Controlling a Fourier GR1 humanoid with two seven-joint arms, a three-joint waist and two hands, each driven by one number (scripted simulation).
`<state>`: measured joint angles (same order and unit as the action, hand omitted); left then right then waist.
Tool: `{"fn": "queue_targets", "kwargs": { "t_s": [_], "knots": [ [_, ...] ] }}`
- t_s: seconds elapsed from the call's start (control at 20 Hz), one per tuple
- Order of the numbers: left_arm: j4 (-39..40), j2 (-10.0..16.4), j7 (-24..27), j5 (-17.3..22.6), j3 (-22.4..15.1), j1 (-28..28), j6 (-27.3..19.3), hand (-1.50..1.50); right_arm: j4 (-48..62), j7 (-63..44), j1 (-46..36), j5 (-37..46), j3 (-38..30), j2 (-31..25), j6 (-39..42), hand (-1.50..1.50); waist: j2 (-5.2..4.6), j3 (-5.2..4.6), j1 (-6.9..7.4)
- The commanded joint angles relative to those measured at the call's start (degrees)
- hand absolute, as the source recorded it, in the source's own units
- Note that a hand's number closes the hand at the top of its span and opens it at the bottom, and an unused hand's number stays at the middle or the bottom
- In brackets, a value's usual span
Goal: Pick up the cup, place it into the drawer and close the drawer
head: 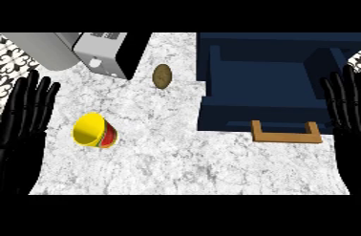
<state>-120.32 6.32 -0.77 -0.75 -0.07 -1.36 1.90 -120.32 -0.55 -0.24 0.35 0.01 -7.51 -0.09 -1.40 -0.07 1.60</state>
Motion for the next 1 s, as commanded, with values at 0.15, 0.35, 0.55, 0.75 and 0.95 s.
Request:
{"fn": "queue_targets", "kwargs": {
  "t_s": [0.15, 0.35, 0.55, 0.75, 0.95],
  "knots": [
    [3.6, 7.4, 5.0, 19.2, 1.6, 2.5, 18.7, -1.50, 1.7, 1.4, 0.6, -0.2, 2.9, 1.6, 1.2, -1.50, 1.12, -0.12, -1.83],
    [8.5, 8.6, 1.2, 33.6, -1.9, 0.2, 28.5, -1.50, 2.9, -1.7, 0.1, -6.0, 3.5, 2.4, 3.4, -1.50, 0.79, -0.08, -2.00],
    [14.5, 16.3, -0.4, 45.5, 4.7, 2.5, 36.8, -1.50, 2.5, -3.8, -1.6, -6.5, 2.0, 1.7, 3.1, -1.50, 1.28, 0.04, -1.77],
    [18.8, 16.0, 0.0, 45.8, 5.8, 3.1, 40.8, -1.50, 4.3, -6.0, -5.8, -7.2, 1.4, 2.5, 2.4, -1.50, 1.38, 0.06, -1.52],
    [16.8, 17.0, -4.0, 50.1, 7.6, 2.7, 40.7, -1.50, 3.7, -4.8, -4.1, -7.3, 0.5, 2.0, 4.0, -1.50, 1.44, 0.08, -1.48]
  ]
}}
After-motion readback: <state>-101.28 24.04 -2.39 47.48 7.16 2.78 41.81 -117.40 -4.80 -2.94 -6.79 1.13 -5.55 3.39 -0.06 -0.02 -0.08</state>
